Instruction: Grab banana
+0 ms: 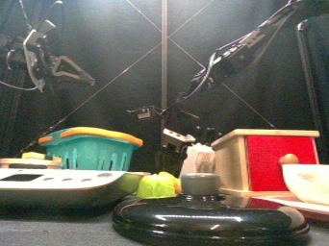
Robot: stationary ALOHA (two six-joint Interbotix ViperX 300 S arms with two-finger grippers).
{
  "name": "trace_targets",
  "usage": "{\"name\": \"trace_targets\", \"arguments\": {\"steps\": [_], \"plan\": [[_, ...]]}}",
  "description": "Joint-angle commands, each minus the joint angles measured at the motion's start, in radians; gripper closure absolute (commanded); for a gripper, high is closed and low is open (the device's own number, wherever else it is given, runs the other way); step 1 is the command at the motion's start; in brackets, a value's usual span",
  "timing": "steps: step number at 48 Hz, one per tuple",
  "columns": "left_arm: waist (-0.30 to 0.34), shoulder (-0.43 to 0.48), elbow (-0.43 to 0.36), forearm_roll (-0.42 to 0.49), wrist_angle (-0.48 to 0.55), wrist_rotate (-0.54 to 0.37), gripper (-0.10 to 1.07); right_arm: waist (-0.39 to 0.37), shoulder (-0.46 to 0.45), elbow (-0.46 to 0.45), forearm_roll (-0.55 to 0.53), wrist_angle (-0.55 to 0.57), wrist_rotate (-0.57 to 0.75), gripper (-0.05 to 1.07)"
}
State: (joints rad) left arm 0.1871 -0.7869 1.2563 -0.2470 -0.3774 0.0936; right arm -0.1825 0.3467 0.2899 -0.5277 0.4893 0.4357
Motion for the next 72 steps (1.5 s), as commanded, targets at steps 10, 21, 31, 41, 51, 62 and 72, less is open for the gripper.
{"name": "trace_targets", "arguments": {"steps": [10, 21, 31, 41, 51, 62, 72], "plan": [[0.005, 0.002, -0.015, 0.002, -0.011, -0.002, 0.67, -0.002, -0.011, 0.002, 0.026, -0.005, -0.002, 0.17], [0.005, 0.002, -0.014, 0.0, -0.011, -0.002, 0.67, 0.006, 0.002, 0.003, 0.029, -0.003, -0.002, 0.17], [0.003, 0.003, -0.014, 0.002, -0.011, -0.002, 0.67, 0.006, -0.009, 0.003, 0.021, -0.002, -0.005, 0.17], [0.005, 0.003, -0.014, 0.0, -0.011, -0.002, 0.67, 0.015, -0.032, 0.003, -0.003, -0.005, -0.012, 0.16], [0.005, 0.002, -0.014, 0.0, -0.011, -0.003, 0.67, 0.057, -0.035, 0.006, 0.017, 0.017, -0.032, 0.16], [0.005, 0.003, -0.012, 0.0, -0.011, -0.003, 0.67, 0.084, -0.066, 0.006, 0.028, 0.048, -0.031, 0.16], [0.005, 0.003, -0.012, 0.0, -0.011, -0.002, 0.67, 0.078, -0.086, -0.005, 0.021, 0.041, -0.025, 0.16]]}}
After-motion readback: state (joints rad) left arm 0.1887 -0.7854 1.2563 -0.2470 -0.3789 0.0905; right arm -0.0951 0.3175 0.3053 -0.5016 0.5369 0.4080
